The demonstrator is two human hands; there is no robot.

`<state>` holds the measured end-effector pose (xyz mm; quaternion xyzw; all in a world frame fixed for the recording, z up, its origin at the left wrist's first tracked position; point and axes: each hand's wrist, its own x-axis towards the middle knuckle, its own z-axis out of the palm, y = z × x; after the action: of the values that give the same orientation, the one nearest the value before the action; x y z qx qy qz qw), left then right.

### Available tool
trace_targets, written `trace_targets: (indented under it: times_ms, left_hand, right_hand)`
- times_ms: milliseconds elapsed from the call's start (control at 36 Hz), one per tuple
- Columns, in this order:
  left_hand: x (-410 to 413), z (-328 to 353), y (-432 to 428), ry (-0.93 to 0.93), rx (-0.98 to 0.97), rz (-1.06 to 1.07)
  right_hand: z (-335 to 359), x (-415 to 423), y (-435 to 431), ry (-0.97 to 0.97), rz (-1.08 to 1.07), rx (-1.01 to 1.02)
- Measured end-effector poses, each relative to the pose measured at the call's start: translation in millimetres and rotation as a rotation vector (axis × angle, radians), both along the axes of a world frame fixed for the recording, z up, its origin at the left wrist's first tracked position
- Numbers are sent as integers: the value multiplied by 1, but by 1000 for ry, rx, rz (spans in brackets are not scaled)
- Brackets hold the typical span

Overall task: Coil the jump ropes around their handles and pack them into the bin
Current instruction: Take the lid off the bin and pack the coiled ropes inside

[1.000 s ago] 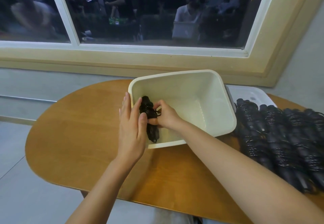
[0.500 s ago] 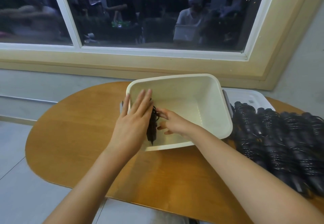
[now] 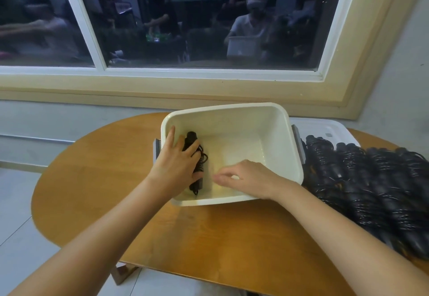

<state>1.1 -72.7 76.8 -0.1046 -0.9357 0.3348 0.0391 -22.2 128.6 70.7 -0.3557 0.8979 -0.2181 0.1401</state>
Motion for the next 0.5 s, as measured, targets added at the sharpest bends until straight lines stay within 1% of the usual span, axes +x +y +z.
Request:
trace_targets:
  times_ms: [139,194,306,389,444,500]
  left_hand:
    - [-4,-3,-3,2,-4,28]
    - [-5,-2,-1,2,-10,40]
    - [-6,0,6,-9,-17,82]
    - [-6,2,9,-19,-20,105]
    - [-6,2,10,-16,-22,114]
    - [-6,2,11,-14,-21,120]
  right_hand:
    - [-12,6,20,343,101,198]
    - [-20,5,28,448,113,228]
    - [-37,4,48,610,68,79]
    - [-48,9,63,800,15,-77]
    - [-54,16,80,916,-120,-221]
    - [-60,25,100,999,-356,-279]
